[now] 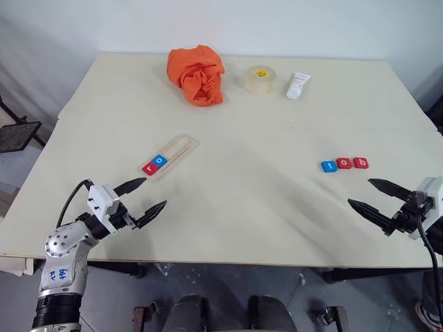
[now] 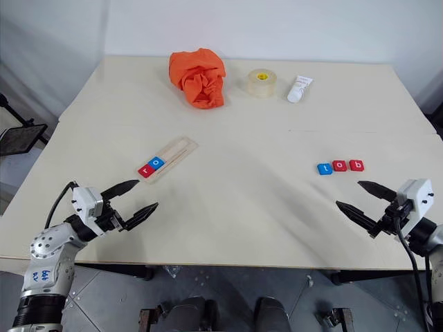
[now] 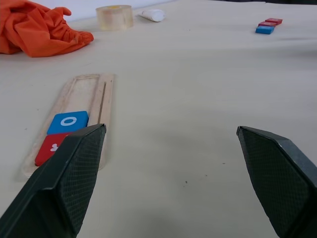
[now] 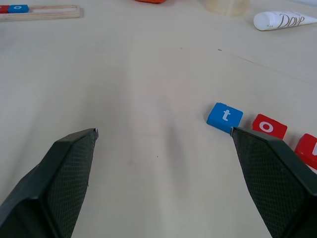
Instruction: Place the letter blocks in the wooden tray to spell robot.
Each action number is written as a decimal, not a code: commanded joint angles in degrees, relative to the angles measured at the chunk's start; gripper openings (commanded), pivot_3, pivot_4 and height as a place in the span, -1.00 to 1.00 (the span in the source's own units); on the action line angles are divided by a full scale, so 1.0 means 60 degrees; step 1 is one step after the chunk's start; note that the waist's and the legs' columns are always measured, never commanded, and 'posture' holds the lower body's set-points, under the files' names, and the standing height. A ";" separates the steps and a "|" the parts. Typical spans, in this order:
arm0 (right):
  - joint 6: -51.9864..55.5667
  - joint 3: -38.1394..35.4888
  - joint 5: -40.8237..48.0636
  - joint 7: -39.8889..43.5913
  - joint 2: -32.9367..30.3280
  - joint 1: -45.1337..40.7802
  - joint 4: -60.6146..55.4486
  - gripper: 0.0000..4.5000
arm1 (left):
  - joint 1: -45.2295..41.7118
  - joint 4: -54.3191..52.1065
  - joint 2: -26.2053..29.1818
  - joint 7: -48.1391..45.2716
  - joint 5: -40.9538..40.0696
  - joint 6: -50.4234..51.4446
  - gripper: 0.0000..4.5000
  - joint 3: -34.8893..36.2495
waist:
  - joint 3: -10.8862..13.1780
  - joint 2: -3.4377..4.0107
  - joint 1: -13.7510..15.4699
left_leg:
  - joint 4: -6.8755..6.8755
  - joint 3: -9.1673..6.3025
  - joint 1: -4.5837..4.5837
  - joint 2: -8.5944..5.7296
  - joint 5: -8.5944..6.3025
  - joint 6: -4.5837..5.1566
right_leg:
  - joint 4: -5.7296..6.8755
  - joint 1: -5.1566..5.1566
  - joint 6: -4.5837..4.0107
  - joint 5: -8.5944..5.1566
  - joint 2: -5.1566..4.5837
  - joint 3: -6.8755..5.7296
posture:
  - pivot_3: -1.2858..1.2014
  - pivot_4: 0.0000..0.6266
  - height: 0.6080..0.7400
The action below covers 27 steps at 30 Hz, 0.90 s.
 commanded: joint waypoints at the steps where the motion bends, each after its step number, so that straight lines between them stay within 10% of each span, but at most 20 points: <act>1: -0.0004 -0.0069 0.0051 -0.0069 -0.0074 -0.0052 -0.0259 0.99 | 0.0036 -0.0448 0.0069 0.0072 -0.0156 0.0031 1.00 0.0084 | 0.0000 0.0000 0.0004 | 0.0000 0.0000 0.0000 0.0000 0.0000 0.0000 | 0.0000 0.0000 0.0000 0.0000 0.0000 0.0001 | 0.03 -0.52 1.00; 27: -0.0087 0.1611 -0.0350 0.0235 0.0078 -0.2577 0.0774 0.99 | 0.3017 -0.3039 0.0562 0.1955 0.0091 0.1650 1.00 0.1565 | 0.0003 0.0001 -0.0009 | 0.0001 -0.0008 -0.0004 0.0005 -0.0002 0.0002 | -0.0024 0.0007 0.0000 0.0000 -0.0019 0.0015 | 0.03 -0.52 1.00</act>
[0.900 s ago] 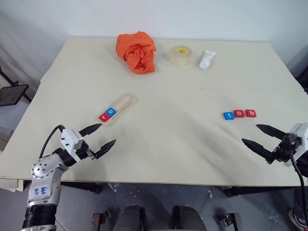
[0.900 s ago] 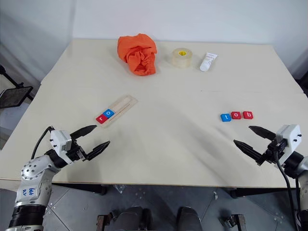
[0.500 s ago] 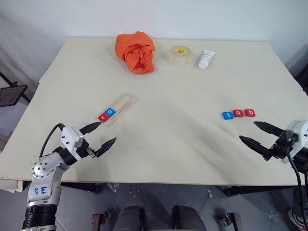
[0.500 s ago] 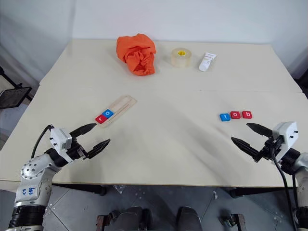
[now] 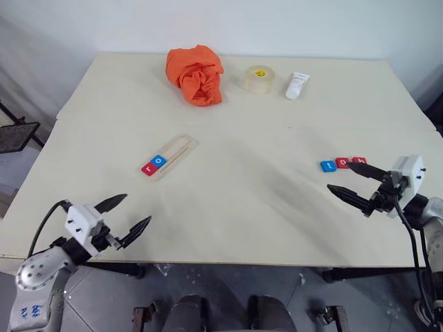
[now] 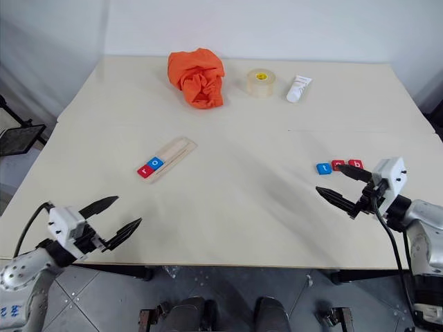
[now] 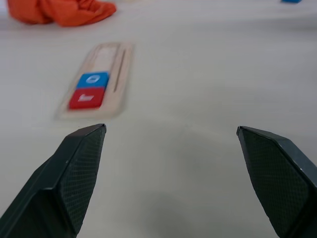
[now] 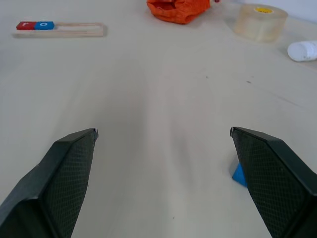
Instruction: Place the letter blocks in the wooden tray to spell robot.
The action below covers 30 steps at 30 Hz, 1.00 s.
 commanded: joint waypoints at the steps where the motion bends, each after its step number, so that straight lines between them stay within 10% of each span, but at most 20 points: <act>1: -0.0306 0.0155 -0.0104 0.0198 0.0085 -0.0545 0.0237 0.99 | -0.0206 -0.0236 0.0392 0.0676 0.0206 0.0885 1.00 0.0236 | 0.0002 0.0003 0.0024 | 0.0003 -0.0002 0.0000 0.0000 0.0000 0.0000 | 0.0000 0.0003 0.0000 0.0000 0.0001 0.0000 | 0.03 -0.52 1.00; 18: -0.0247 0.0478 -0.0056 0.0411 0.0283 -0.0715 -0.0639 0.99 | -0.5931 0.2412 0.2041 0.0522 0.1182 0.4656 1.00 -0.2312 | 0.0011 0.0002 0.0188 | 0.0000 -0.0002 -0.0006 -0.0010 0.0003 -0.0006 | 0.0043 -0.0021 0.0000 0.0000 0.0027 -0.0021 | 0.03 -0.52 1.00; 30: -0.0154 0.0389 -0.0022 0.0443 0.0196 -0.0472 -0.0892 0.99 | -0.8969 0.5043 0.1579 -0.0307 0.2258 0.5790 1.00 -0.4328 | 0.0028 -0.0021 0.0202 | 0.0006 0.0006 -0.0019 -0.0012 0.0003 -0.0007 | 0.0070 -0.0047 0.0001 0.0000 0.0037 -0.0021 | 0.03 -0.52 1.00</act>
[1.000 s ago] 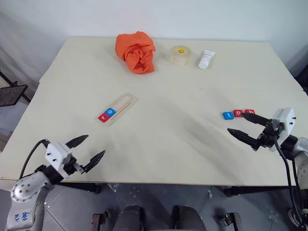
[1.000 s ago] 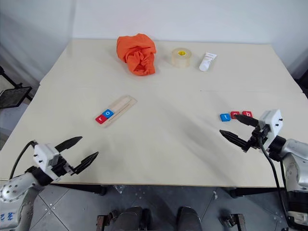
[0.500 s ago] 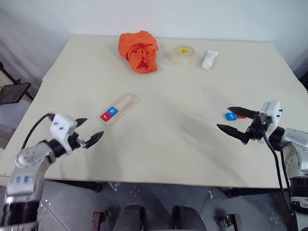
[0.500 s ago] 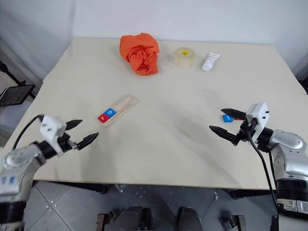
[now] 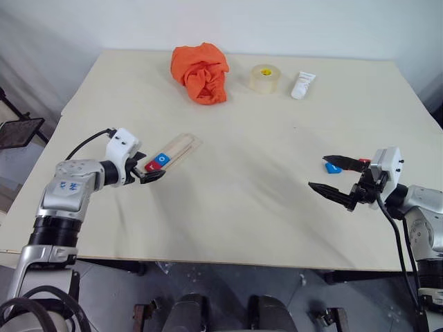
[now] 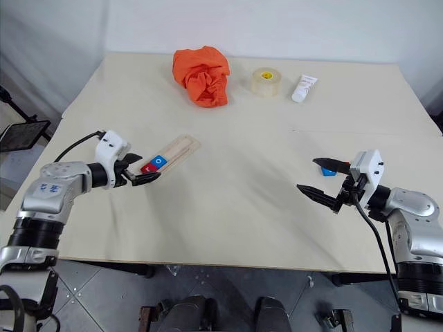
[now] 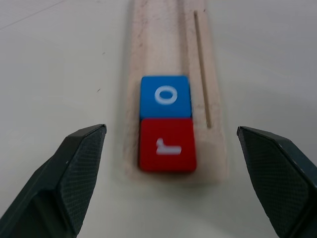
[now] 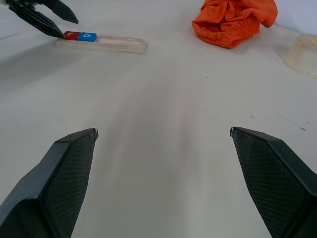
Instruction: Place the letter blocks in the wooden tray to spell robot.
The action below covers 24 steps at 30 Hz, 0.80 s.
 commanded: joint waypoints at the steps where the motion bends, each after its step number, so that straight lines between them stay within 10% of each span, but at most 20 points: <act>1: -0.0016 -0.0283 0.0146 0.0002 -0.0162 0.0085 -0.0309 0.99 | -0.0463 0.0522 -0.0024 -0.0265 0.0422 0.0073 1.00 -0.0420 | 0.0002 -0.0003 -0.0002 | -0.0001 -0.0001 0.0000 -0.0001 0.0000 0.0000 | 0.0001 0.0000 0.0000 0.0000 0.0000 0.0000 | 0.03 -0.52 1.00; 24: -0.0067 -0.0214 0.0038 -0.0083 -0.0194 -0.0036 -0.0217 0.99 | -0.1587 0.1595 -0.0428 -0.0849 0.1438 0.0754 1.00 -0.1062 | 0.0001 -0.0002 0.0024 | 0.0108 -0.0017 0.0003 0.0005 0.0000 0.0001 | 0.0051 0.0033 0.0001 0.0000 -0.0004 0.0010 | 0.03 -0.52 1.00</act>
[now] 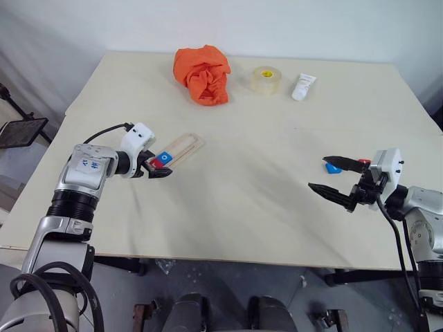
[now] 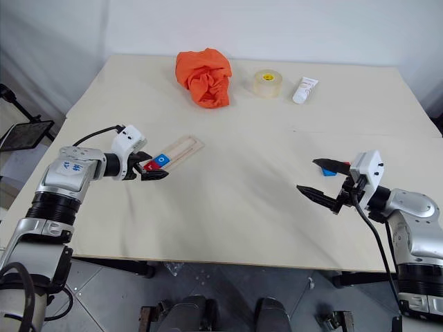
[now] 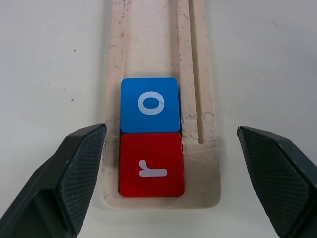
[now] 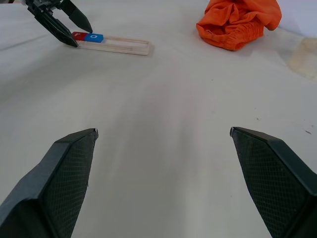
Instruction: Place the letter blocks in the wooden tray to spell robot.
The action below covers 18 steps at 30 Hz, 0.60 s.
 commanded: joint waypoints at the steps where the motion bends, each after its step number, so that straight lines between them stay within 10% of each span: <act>1: -0.0082 -0.0193 0.0020 -0.0004 -0.0188 -0.0159 -0.0122 0.99 | 0.0135 -0.0240 -0.0016 -0.0030 0.0127 0.0264 1.00 -0.0070 | 0.0000 0.0000 -0.0003 | 0.0000 0.0000 -0.0001 0.0000 0.0000 0.0000 | 0.0000 -0.0001 0.0000 0.0000 0.0000 0.0000 | 0.03 -0.52 1.00; 18: -0.0077 -0.0060 -0.0133 -0.0003 -0.0044 -0.0392 0.0003 0.99 | 0.0190 -0.1839 0.0043 0.0364 -0.0143 0.1370 1.00 0.0392 | 0.0024 -0.0016 -0.0015 | 0.0001 -0.0005 -0.0028 0.0000 -0.0002 0.0004 | -0.0003 -0.0020 0.0000 0.0000 0.0000 -0.0006 | 0.03 -0.52 1.00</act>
